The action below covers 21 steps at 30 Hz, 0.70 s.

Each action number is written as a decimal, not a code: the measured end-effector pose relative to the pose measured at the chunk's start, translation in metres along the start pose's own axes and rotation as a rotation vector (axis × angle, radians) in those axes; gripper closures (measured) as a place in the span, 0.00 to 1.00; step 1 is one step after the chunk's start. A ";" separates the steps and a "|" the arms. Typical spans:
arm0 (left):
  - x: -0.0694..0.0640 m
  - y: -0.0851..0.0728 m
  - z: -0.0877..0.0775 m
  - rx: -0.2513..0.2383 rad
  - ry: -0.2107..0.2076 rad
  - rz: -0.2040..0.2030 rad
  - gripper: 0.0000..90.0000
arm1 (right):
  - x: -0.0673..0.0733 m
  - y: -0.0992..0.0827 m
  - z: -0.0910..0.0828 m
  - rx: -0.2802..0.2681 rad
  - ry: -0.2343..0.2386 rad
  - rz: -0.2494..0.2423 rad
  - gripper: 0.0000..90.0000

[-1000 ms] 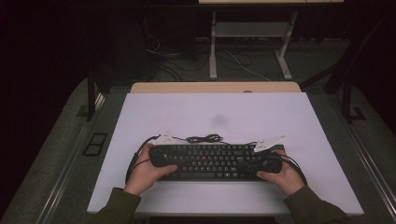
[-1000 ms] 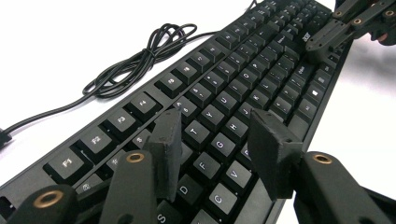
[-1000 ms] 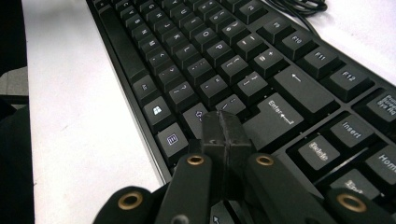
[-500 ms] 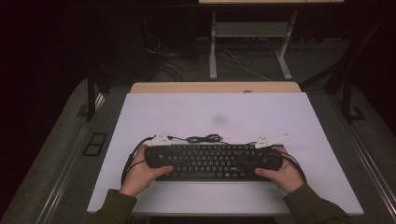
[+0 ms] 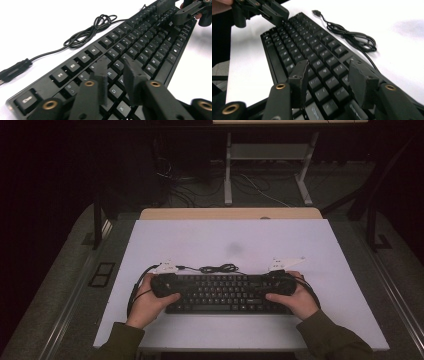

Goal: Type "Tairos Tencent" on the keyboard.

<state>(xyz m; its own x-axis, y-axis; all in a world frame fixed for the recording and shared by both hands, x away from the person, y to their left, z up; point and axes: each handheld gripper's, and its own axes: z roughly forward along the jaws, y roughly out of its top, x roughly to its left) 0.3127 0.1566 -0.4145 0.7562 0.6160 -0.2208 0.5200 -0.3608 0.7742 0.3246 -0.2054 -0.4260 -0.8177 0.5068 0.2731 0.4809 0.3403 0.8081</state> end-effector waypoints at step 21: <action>0.006 -0.001 0.014 0.059 0.037 -0.013 1.00 | 0.007 0.021 0.034 -0.012 0.044 -0.028 0.51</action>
<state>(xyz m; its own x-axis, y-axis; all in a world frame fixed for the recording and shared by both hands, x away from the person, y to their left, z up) 0.3225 0.1509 -0.4250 0.7345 0.6459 -0.2080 0.5531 -0.3923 0.7349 0.3400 -0.1675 -0.4247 -0.8441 0.4614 0.2730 0.4540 0.3443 0.8218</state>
